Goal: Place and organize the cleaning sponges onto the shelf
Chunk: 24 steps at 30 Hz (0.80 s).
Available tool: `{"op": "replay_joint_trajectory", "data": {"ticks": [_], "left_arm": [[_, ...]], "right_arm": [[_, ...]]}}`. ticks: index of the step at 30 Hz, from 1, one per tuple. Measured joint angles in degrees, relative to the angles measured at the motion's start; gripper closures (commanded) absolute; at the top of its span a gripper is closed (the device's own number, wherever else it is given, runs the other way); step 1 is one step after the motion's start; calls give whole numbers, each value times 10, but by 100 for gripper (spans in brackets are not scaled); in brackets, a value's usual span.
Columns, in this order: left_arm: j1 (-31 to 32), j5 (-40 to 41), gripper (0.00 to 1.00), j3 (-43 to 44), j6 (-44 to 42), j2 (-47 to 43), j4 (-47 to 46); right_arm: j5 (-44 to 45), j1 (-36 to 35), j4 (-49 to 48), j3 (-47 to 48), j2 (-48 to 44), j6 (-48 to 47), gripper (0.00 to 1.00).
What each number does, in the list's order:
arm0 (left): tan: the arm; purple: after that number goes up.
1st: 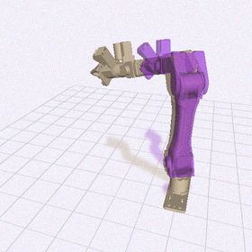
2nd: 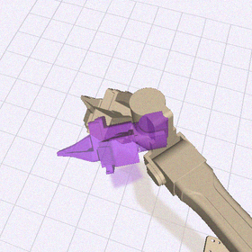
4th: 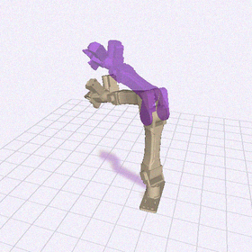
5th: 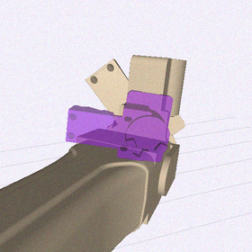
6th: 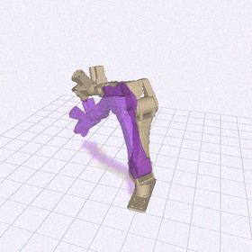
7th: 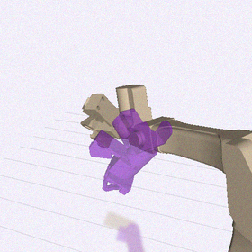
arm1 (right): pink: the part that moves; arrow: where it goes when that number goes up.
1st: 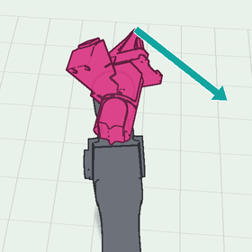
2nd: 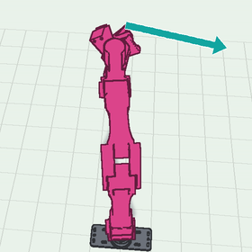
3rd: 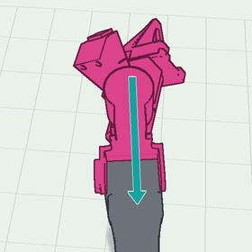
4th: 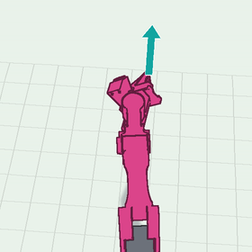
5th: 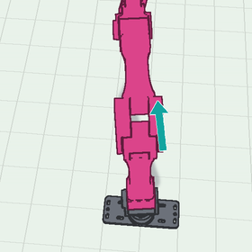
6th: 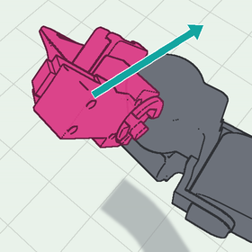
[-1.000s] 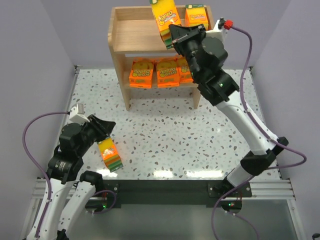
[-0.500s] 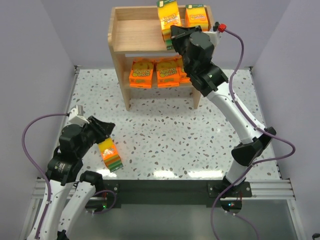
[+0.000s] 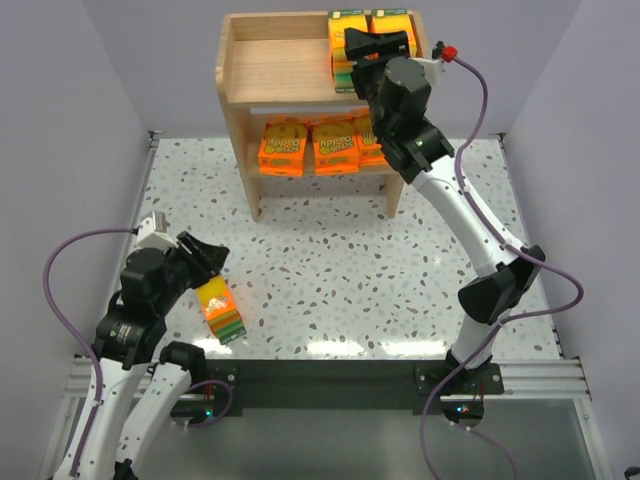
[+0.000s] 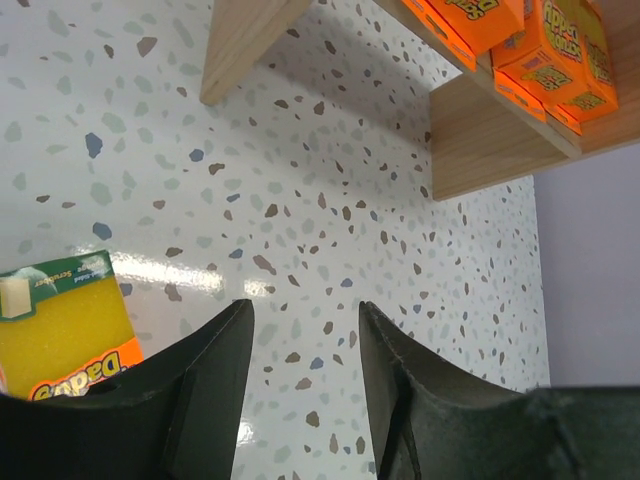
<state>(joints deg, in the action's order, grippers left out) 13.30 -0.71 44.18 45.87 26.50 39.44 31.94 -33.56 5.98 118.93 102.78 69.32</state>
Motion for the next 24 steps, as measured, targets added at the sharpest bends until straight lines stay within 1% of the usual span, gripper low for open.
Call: {"op": "replay_joint_trajectory", "data": {"ticks": [2,4,6,7,9,10,11,12,13,14,15,16,17,19,20,24], "left_arm": [[0,15,41,0,0,1,8],[0,38,39,0,0,2,19],[0,68,39,0,2,4,33],[0,84,39,0,4,6,40],[0,108,41,0,11,10,52],[0,120,42,-1,16,13,57],[0,129,49,-2,20,15,62],[0,136,55,-7,26,15,63],[0,142,62,-13,31,15,64],[0,146,81,-19,36,15,67],[0,150,92,-26,42,16,71],[0,153,100,-31,48,18,78],[0,158,100,-35,52,20,86],[0,167,100,-37,63,25,102],[0,172,100,-37,71,27,109],[0,186,100,-44,106,31,125]], "right_arm": [[-21,2,-14,0,0,-10,27],[-49,3,-41,-7,-1,-31,25],[-77,4,-67,-28,-11,-52,25],[-92,5,-78,-46,-21,-63,27],[-127,5,-96,-99,-55,-87,28],[-143,5,-101,-135,-80,-97,30],[-163,5,-116,-180,-112,-109,34],[-181,5,-116,-219,-143,-119,37],[-197,5,-113,-252,-174,-128,43],[-215,4,-114,-277,-201,-140,58],[-238,1,-117,-302,-228,-156,67],[-256,-3,-115,-328,-255,-172,93],[-273,-9,-116,-354,-280,-194,100],[-298,-34,-112,-396,-316,-224,100],[-311,-58,-107,-423,-334,-251,100],[-352,-132,-90,-506,-349,-306,100]]}}
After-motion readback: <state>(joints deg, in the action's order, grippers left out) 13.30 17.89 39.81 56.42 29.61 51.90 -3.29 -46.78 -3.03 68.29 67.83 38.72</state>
